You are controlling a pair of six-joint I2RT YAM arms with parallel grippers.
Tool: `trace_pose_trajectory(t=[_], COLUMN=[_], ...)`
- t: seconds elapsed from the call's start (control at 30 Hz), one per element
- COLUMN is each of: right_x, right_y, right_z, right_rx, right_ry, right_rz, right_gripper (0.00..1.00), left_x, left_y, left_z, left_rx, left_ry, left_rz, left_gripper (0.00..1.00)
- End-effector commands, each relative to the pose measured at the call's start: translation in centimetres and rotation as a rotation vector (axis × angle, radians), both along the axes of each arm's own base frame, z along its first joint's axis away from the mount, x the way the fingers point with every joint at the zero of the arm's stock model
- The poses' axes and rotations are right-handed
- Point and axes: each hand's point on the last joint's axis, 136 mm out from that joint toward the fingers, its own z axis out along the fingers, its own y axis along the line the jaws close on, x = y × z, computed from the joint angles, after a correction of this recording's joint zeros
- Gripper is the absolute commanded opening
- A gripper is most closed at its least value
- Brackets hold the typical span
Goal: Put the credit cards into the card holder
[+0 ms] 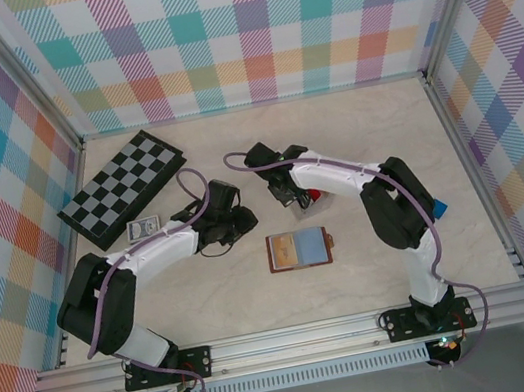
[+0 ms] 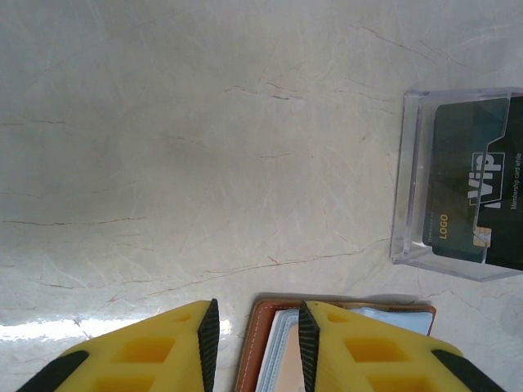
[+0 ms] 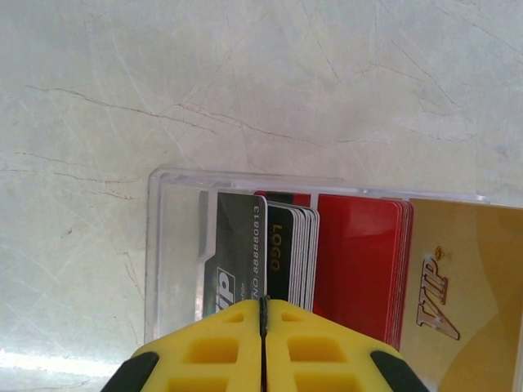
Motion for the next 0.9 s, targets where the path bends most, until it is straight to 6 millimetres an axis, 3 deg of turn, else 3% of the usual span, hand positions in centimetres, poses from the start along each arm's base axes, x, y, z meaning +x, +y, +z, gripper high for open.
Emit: trace_pose_trajectory(t=[0.0,0.2,0.7,0.87], right_x=[-0.7,-0.9,-0.2,-0.4], right_y=[-0.1,-0.2,-0.4,-0.6], right_z=[2.7,3.8,-0.5,-0.6], right_rx=[0.05,0.077,0.064,0.044], right_ry=[-0.017,-0.03,0.03,0.041], right_rz=[-0.012,-0.015,-0.019,-0.01], right_gripper=[0.07,0.08,0.11,0.21], left_x=[0.0,0.0,-0.1,-0.1], left_y=[0.3,0.2,0.1,0.1], left_z=[-0.3,-0.2,0.2,0.2], left_rx=[-0.006,-0.007,-0.017,-0.018], left_ry=[0.013,0.013,0.013,0.011], left_rz=[0.015,0.009,0.009,0.01], left_gripper=[0.33,0.33,0.33,0.33])
